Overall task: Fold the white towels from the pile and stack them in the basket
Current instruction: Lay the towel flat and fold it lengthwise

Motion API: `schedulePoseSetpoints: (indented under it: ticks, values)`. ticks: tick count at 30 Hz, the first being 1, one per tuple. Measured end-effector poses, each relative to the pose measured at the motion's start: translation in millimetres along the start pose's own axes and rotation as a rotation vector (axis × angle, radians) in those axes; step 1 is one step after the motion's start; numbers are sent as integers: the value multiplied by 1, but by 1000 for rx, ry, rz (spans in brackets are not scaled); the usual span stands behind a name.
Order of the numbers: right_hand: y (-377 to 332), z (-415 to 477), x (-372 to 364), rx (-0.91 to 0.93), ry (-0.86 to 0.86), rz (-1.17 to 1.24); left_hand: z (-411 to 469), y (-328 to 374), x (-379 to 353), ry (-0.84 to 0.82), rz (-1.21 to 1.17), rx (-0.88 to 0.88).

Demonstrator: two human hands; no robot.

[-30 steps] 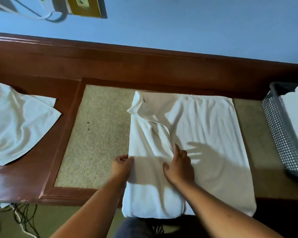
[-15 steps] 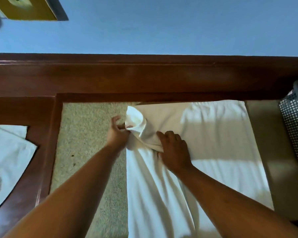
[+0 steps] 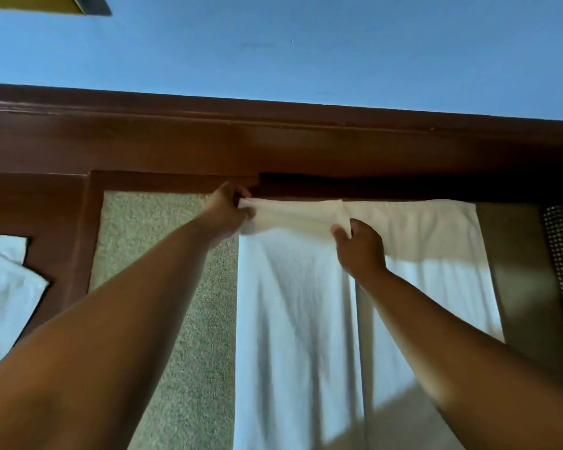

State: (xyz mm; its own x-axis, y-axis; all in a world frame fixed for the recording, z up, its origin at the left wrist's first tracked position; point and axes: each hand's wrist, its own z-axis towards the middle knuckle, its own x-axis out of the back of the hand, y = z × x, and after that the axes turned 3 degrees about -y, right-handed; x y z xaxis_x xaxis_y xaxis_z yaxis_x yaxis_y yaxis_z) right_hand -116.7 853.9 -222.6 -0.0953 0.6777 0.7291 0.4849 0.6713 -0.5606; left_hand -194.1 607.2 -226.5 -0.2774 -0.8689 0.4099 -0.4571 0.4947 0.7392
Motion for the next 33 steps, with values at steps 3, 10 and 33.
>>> schedulePoseSetpoints:
  ticks: [3, 10, 33]
  values:
    - [-6, 17, 0, -156, -61, 1, -8, -3, -19, 138, -95, 44]
    - [-9, 7, 6, -166, -33, 24, -59, -18, -32, 284, -186, 14]
    - [169, -281, 9, -99, -402, -80, -376, -158, -139, 201, 24, 259]
